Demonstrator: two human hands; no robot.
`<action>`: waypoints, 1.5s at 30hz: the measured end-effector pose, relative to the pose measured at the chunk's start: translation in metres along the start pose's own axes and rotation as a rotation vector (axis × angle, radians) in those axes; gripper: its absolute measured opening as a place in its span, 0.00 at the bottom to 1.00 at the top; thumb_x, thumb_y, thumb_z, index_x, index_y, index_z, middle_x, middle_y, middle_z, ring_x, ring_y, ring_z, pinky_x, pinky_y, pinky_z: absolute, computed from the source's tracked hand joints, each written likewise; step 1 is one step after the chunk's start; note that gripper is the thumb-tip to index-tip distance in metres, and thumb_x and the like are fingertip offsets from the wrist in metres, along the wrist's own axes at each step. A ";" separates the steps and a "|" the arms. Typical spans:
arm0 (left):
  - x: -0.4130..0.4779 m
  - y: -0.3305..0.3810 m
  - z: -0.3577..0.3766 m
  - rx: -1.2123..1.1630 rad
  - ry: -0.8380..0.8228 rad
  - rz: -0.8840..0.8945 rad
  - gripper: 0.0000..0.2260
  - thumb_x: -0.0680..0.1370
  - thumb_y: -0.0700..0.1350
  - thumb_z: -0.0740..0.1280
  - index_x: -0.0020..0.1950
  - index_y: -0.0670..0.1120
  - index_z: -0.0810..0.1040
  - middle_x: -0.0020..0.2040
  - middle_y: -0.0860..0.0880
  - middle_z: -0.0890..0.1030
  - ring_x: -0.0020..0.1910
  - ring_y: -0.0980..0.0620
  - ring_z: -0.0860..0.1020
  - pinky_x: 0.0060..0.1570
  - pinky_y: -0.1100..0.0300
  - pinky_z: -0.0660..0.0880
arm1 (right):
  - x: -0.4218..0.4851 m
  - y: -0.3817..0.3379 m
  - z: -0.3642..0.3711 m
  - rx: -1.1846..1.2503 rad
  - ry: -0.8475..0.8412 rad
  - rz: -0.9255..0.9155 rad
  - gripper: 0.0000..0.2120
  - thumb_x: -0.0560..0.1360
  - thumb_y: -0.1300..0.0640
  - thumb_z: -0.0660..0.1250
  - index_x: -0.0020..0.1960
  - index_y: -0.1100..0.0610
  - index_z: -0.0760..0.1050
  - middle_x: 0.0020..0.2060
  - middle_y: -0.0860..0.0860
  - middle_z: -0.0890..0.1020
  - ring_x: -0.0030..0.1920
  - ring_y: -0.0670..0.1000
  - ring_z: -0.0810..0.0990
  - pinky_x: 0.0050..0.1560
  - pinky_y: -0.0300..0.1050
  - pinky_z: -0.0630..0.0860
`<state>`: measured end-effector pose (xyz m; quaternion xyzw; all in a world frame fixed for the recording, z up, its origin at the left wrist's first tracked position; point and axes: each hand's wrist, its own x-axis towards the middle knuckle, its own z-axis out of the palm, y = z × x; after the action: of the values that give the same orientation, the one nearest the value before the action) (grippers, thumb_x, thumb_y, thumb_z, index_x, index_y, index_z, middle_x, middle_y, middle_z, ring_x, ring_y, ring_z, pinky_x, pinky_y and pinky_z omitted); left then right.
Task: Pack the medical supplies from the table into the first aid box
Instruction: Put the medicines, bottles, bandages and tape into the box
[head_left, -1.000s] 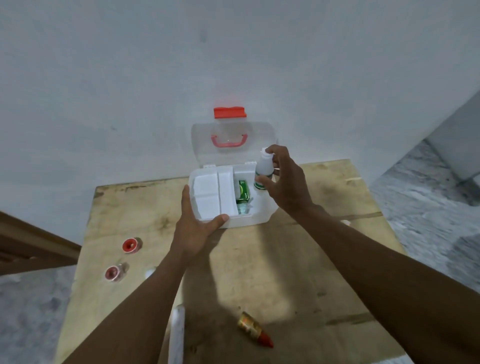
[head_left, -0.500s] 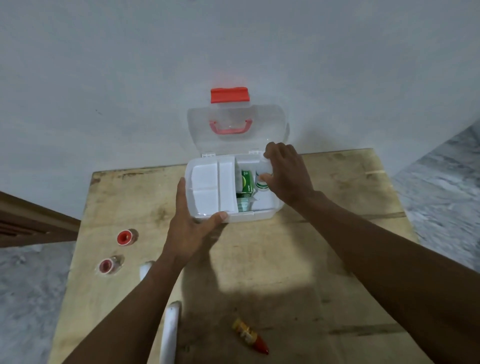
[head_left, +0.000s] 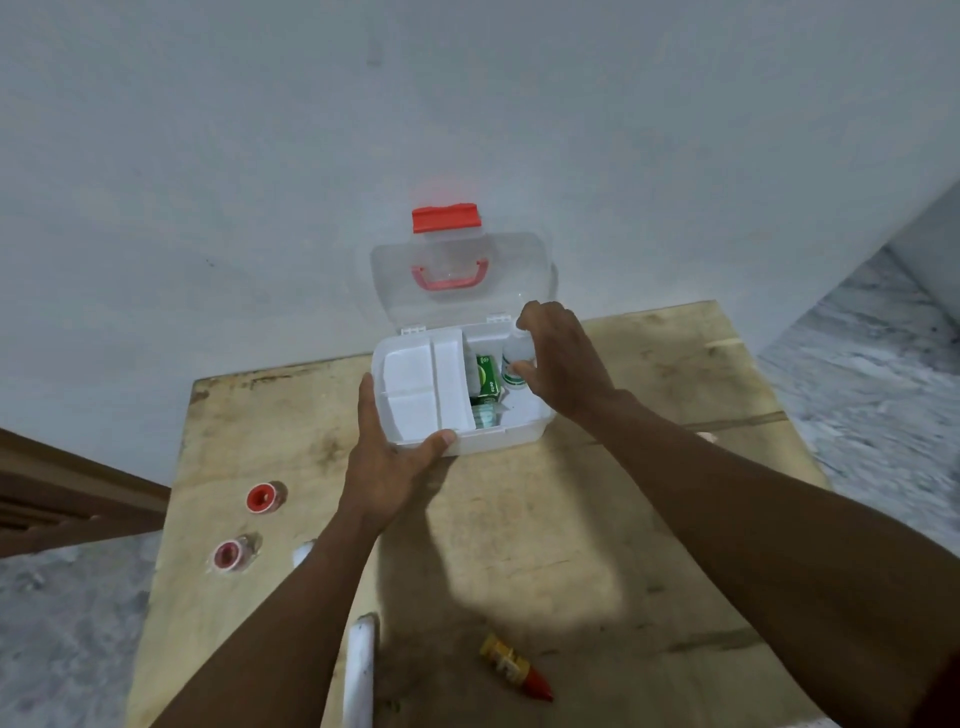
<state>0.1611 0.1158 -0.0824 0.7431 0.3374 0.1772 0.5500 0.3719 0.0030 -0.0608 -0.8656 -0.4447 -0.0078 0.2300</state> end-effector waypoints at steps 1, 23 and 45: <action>0.000 0.001 0.000 -0.002 -0.002 0.001 0.43 0.67 0.55 0.76 0.76 0.55 0.56 0.63 0.61 0.73 0.60 0.62 0.74 0.55 0.54 0.79 | -0.004 0.001 -0.002 0.037 0.003 0.022 0.22 0.64 0.61 0.78 0.54 0.61 0.73 0.50 0.58 0.78 0.50 0.59 0.76 0.52 0.48 0.73; -0.001 0.005 0.004 -0.050 0.011 -0.018 0.39 0.70 0.45 0.78 0.75 0.52 0.59 0.69 0.50 0.69 0.67 0.49 0.69 0.63 0.42 0.73 | -0.175 0.090 -0.082 0.056 -0.191 0.767 0.26 0.75 0.50 0.69 0.70 0.52 0.66 0.61 0.60 0.74 0.62 0.61 0.74 0.57 0.50 0.70; -0.005 0.009 0.007 -0.108 -0.018 -0.061 0.36 0.69 0.41 0.78 0.71 0.53 0.63 0.65 0.49 0.74 0.63 0.46 0.75 0.56 0.40 0.78 | -0.127 0.081 -0.094 0.343 -0.270 0.593 0.24 0.69 0.53 0.73 0.62 0.47 0.68 0.48 0.55 0.78 0.50 0.61 0.80 0.50 0.60 0.80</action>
<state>0.1648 0.1059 -0.0755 0.7032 0.3449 0.1719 0.5975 0.3759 -0.1731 -0.0364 -0.8990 -0.1955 0.2484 0.3031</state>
